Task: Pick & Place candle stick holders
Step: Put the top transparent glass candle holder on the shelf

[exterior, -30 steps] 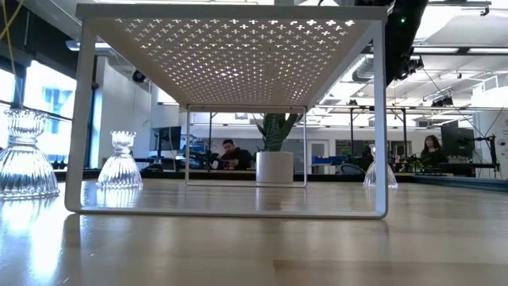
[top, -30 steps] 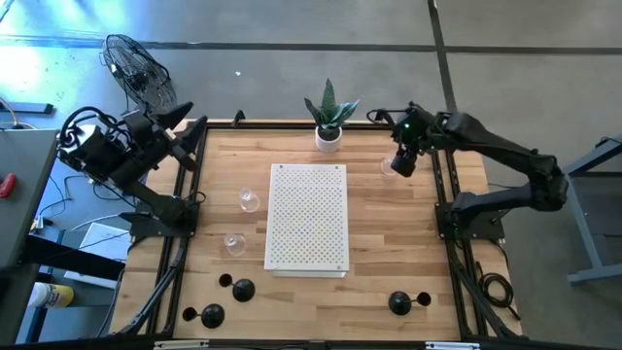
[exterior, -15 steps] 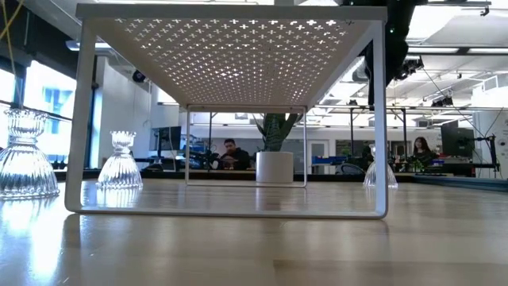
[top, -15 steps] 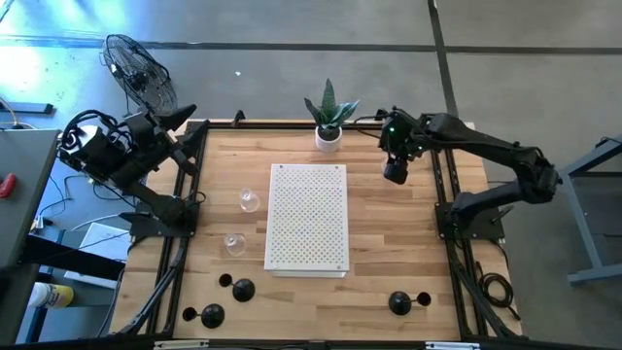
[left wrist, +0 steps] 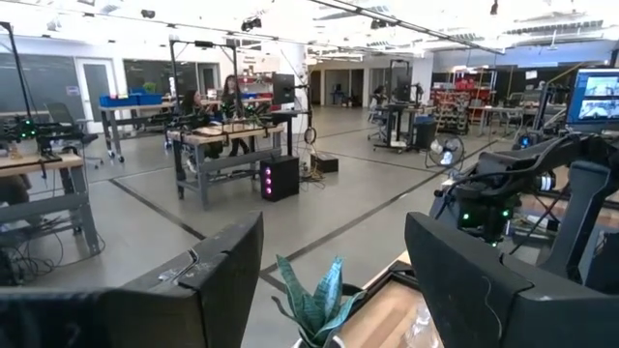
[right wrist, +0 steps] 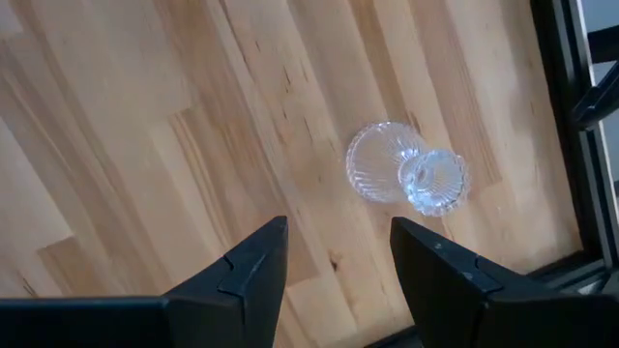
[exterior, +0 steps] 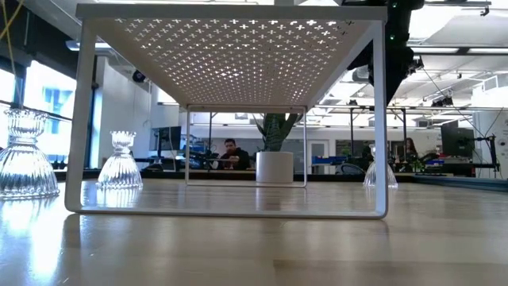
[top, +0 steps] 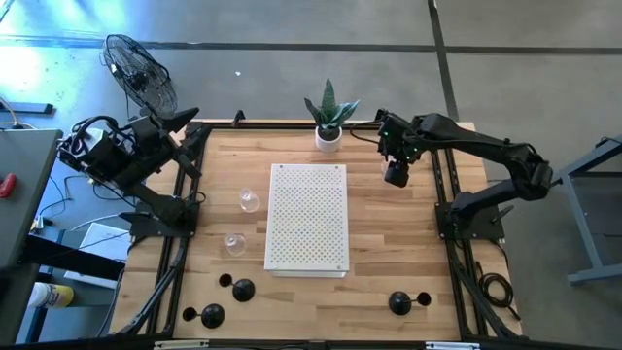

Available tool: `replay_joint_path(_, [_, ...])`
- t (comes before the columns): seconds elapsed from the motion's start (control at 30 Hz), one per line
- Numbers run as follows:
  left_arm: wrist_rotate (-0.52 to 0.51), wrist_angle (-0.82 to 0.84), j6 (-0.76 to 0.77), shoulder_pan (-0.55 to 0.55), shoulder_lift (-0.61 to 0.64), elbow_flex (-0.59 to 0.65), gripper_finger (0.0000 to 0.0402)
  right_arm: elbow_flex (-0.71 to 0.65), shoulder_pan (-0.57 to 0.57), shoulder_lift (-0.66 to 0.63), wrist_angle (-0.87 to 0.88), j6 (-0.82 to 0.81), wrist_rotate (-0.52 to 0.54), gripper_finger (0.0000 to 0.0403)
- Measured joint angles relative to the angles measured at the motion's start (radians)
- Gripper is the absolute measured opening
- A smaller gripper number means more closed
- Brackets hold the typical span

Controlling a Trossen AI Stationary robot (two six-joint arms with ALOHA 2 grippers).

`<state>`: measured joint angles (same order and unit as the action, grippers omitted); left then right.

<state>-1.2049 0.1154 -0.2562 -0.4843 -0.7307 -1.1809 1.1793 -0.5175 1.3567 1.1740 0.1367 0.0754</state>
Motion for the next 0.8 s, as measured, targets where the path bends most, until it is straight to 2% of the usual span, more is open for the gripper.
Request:
replay_joint_path(0.17, [0.000, 0.000, -0.002, 0.000, 0.000, 0.000, 0.0250, 0.000, 0.000, 0.000, -0.056, 0.002, -0.016, 0.0177])
replay_joint_path(0.37, [0.000, 0.023, -0.001, 0.000, 0.000, 0.000, 0.0250, 0.000, 0.000, 0.000, -0.091, 0.024, 0.107, 0.0177])
replay_joint_path(0.47, [0.001, 0.035, -0.001, 0.000, 0.000, 0.000, 0.0250, 0.000, 0.000, 0.000, -0.078, -0.028, 0.134, 0.0177])
replay_joint_path(0.8, [0.002, 0.073, 0.044, 0.000, -0.007, 0.000, 0.0250, 0.000, -0.009, 0.000, -0.088, 0.046, 0.038, 0.0177])
